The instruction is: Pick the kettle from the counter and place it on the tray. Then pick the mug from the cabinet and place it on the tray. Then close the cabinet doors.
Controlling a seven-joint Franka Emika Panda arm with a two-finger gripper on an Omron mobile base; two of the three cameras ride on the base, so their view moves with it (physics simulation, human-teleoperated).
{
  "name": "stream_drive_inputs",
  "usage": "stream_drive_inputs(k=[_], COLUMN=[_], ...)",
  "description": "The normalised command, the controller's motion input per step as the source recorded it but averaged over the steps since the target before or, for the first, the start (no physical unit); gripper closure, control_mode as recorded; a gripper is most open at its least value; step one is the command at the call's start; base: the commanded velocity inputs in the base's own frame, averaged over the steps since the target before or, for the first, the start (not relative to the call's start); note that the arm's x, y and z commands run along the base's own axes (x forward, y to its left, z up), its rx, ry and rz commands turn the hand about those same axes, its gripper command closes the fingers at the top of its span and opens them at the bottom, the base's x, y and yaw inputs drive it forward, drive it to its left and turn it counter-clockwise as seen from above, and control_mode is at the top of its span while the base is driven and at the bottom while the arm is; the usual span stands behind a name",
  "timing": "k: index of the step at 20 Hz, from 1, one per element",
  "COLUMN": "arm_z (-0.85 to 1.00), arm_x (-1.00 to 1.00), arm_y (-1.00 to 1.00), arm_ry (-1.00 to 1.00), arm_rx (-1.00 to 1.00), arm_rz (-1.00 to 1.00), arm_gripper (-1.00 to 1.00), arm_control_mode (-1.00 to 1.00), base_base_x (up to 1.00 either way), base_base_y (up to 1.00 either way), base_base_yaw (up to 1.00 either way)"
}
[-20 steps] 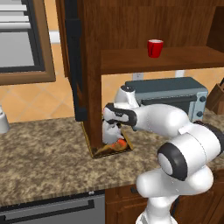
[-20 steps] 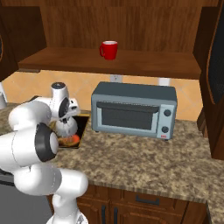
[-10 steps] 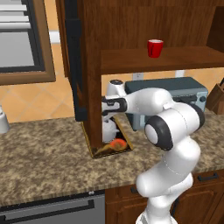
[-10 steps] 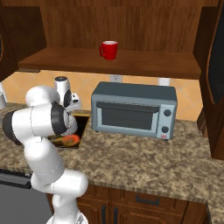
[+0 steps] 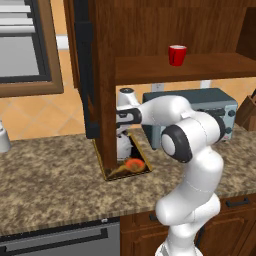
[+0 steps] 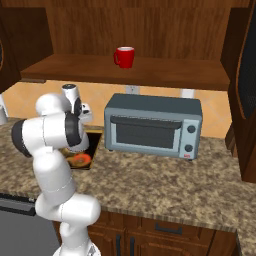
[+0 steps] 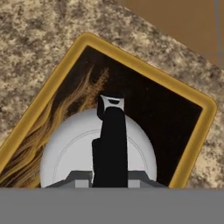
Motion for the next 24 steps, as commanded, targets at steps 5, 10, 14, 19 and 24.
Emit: stream_drive_inputs(k=[5, 10, 14, 19, 24], arm_z=[-0.21, -0.08, 0.00, 0.01, 0.41], arm_x=[0.00, 0.01, -0.01, -0.22, -0.53], arm_y=[0.02, 0.00, 0.00, 0.00, 0.00], arm_ry=[-0.03, -0.08, -0.12, -0.14, -0.11], arm_rx=[0.00, 0.00, 0.00, 0.00, 0.02], arm_rz=[0.00, 0.00, 0.00, 0.00, 0.00], arm_gripper=[-1.00, -1.00, -1.00, -1.00, -1.00], arm_control_mode=[-1.00, -1.00, -1.00, -1.00, -1.00], base_base_x=[0.00, 0.00, 0.00, 0.00, 0.00], base_base_y=[0.00, 0.00, 0.00, 0.00, 0.00], base_base_yaw=[0.00, 0.00, 0.00, 0.00, 0.00])
